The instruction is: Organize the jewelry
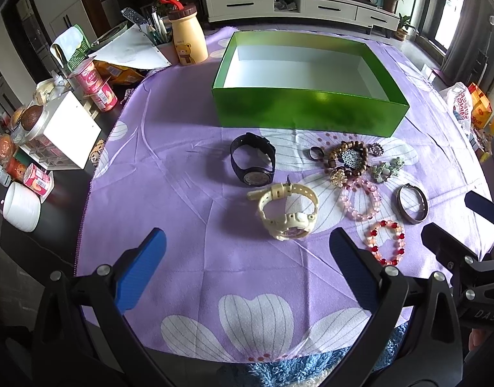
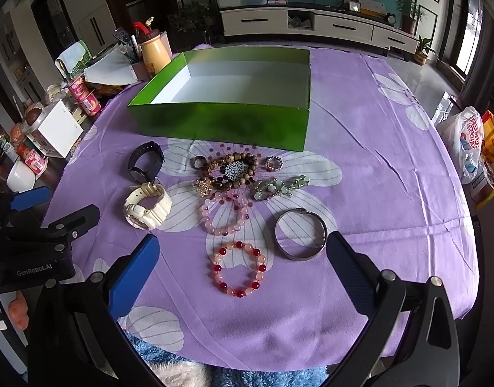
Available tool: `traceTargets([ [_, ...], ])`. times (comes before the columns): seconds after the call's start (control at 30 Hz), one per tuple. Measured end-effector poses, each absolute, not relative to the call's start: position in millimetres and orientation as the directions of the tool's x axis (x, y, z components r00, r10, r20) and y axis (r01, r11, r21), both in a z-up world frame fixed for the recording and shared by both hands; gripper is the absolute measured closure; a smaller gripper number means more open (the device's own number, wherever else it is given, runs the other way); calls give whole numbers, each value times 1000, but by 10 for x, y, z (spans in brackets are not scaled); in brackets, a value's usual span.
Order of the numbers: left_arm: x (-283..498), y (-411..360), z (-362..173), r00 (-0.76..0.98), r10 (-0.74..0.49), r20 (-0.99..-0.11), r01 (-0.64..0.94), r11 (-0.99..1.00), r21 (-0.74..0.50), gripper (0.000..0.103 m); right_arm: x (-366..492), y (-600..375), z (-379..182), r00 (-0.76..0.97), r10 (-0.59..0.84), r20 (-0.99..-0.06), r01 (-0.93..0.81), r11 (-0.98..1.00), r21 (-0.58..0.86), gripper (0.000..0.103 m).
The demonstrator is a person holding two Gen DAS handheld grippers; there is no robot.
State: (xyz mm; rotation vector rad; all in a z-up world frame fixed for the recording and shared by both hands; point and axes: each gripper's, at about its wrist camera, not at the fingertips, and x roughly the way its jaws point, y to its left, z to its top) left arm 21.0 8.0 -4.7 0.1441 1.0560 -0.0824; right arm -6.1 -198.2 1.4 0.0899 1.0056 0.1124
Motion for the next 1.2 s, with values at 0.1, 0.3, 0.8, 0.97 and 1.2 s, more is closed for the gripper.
traceTargets([
  [0.1, 206, 75, -43, 491, -2, -871, 140, 987, 77, 2, -60, -1983, 14, 530, 134, -837, -51, 991, 126, 1],
  [0.3, 197, 60, -37, 496, -3, -868, 145, 986, 79, 2, -72, -1996, 24, 532, 134, -836, -48, 991, 127, 1],
  [0.8, 188, 42, -14, 503, -7, -864, 152, 985, 81, 2, -80, -2024, 56, 535, 122, -836, -41, 992, 119, 1],
  [0.97, 183, 30, -22, 501, -11, -865, 156, 985, 78, 2, -88, -2030, 59, 536, 119, -836, -37, 992, 118, 1],
  [1.2, 180, 55, -13, 500, -28, -866, 156, 986, 58, 2, -102, -2047, 59, 538, 120, -835, -35, 992, 120, 1],
])
